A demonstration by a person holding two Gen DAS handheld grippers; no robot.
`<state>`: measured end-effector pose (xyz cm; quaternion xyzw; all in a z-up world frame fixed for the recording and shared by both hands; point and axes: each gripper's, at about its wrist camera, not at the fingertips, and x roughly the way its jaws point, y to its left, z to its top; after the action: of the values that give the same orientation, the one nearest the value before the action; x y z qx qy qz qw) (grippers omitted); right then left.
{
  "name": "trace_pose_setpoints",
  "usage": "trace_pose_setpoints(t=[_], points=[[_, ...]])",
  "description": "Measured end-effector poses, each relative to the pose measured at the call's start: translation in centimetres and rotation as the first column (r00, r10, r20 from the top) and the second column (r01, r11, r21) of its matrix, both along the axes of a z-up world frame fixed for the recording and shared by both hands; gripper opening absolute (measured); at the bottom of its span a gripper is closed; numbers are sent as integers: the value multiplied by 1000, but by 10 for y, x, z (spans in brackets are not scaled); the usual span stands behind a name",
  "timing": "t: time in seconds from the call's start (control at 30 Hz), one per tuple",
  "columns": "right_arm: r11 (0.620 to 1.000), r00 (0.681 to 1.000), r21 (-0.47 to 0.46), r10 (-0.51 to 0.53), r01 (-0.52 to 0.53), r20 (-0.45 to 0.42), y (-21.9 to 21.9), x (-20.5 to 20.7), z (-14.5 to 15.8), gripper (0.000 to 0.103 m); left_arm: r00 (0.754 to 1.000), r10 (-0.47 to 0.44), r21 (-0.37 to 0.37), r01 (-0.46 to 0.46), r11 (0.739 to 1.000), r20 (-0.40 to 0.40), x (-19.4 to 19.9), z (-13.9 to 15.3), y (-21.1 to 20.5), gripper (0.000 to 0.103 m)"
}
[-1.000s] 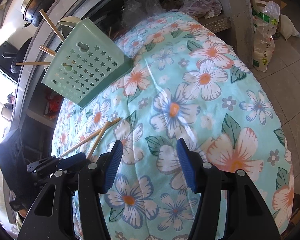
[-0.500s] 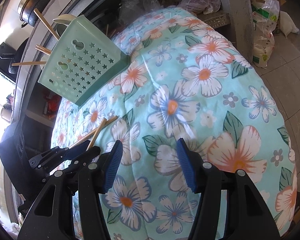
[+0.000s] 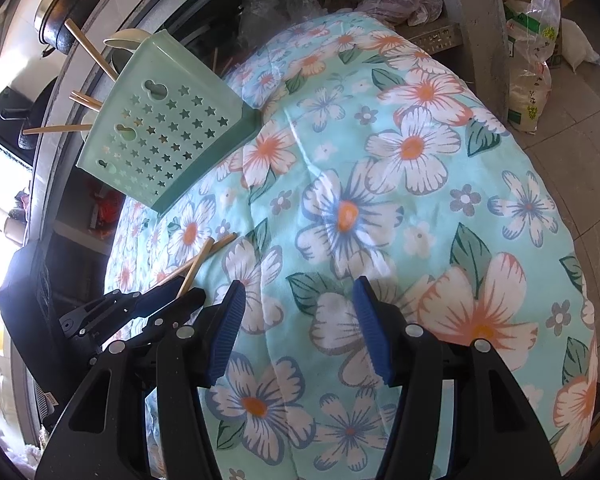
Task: Organize utensils
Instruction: 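Grasp the last chopstick with the right gripper while the left gripper holds its chopstick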
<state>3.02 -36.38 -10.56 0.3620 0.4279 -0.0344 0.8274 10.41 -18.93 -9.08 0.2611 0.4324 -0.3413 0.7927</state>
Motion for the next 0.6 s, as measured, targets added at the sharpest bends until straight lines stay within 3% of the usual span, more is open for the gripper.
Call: trace_pose_setpoints(t=[0.37,0.43,0.6], points=[[1000,1000,9,-2,2,3,0,-1,0,55,1000,8,-10,-8,1000,5,5,-1,-3,21],[1000,1000,13,-5,5,5,-1,-1,0,55,1000,14,-24,-14,1000,9,6,1,-3,9],[999,1000,43,-18,17,20,-5,-3,3,55,999,37,-72,-36,997,10,9,14,6,5]])
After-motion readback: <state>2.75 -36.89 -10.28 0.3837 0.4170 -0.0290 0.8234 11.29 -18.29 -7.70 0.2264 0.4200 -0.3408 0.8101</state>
